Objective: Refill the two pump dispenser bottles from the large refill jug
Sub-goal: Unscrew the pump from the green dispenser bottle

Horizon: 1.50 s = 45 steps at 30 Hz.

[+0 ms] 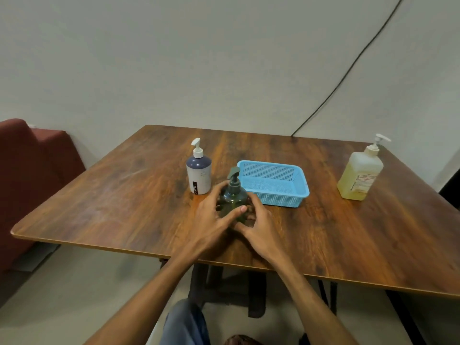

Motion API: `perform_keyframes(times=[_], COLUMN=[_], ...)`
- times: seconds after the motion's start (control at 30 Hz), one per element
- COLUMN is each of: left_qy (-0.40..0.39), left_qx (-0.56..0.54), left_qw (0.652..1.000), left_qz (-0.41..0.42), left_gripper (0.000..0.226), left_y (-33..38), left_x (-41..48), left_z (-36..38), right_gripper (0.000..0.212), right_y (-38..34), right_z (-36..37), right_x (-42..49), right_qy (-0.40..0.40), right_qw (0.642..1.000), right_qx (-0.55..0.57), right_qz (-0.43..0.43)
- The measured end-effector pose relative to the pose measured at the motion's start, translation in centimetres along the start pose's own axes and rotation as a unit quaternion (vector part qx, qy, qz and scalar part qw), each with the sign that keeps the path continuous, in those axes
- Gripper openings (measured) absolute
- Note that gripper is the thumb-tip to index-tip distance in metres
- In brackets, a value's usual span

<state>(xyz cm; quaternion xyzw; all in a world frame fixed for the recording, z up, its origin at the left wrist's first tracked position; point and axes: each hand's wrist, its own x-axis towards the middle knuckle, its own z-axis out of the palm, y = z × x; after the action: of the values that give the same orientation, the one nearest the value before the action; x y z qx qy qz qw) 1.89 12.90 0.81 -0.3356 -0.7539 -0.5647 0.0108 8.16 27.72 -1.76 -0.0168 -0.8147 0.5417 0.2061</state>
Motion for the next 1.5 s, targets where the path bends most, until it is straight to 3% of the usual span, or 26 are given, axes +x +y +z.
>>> perform_keyframes(times=[0.37, 0.5, 0.67, 0.83, 1.0, 1.17, 1.27, 1.4, 1.5], left_qy=[-0.031, -0.053, -0.075, -0.014, 0.078, 0.125, 0.076, -0.079, -0.053], left_qx=[-0.037, -0.083, -0.135, -0.204, -0.248, -0.209, -0.145, -0.190, -0.208], left_qw=[0.999, 0.995, 0.988, 0.979, 0.965, 0.970, 0.986, 0.979, 0.977], left_qz=[0.015, -0.016, 0.014, -0.012, -0.026, -0.021, -0.022, -0.010, 0.007], left_gripper=[0.060, 0.075, 0.041, 0.033, 0.040, 0.039, 0.048, 0.039, 0.036], left_y=[1.6, 1.8, 2.9, 2.6, 2.2, 2.4, 2.8, 2.8, 2.2], left_x=[0.1, 0.3, 2.1, 3.0, 2.9, 3.1, 3.2, 2.5, 2.2], left_z=[6.4, 6.3, 5.8, 6.1, 7.2, 7.9, 7.9, 7.2, 6.4], right_gripper=[0.079, 0.083, 0.087, 0.086, 0.086, 0.089, 0.090, 0.089, 0.087], right_y=[2.9, 3.4, 3.8, 3.8, 3.7, 3.7, 3.9, 4.0, 4.2], right_z=[-4.9, -4.3, -4.1, -4.2, -4.4, -4.1, -3.9, -3.9, -3.9], right_x=[-2.6, -3.0, -3.0, -3.0, -2.8, -2.8, -2.8, -2.8, -2.7], right_qy=[0.058, 0.065, 0.073, 0.072, 0.073, 0.092, 0.096, 0.089, 0.090], right_qw=[0.997, 0.997, 0.996, 0.996, 0.996, 0.994, 0.993, 0.995, 0.995], right_qx=[-0.023, -0.012, -0.011, -0.009, -0.014, -0.038, -0.045, -0.030, -0.027], right_qz=[0.037, 0.037, 0.045, 0.055, 0.045, 0.041, 0.044, 0.034, 0.033])
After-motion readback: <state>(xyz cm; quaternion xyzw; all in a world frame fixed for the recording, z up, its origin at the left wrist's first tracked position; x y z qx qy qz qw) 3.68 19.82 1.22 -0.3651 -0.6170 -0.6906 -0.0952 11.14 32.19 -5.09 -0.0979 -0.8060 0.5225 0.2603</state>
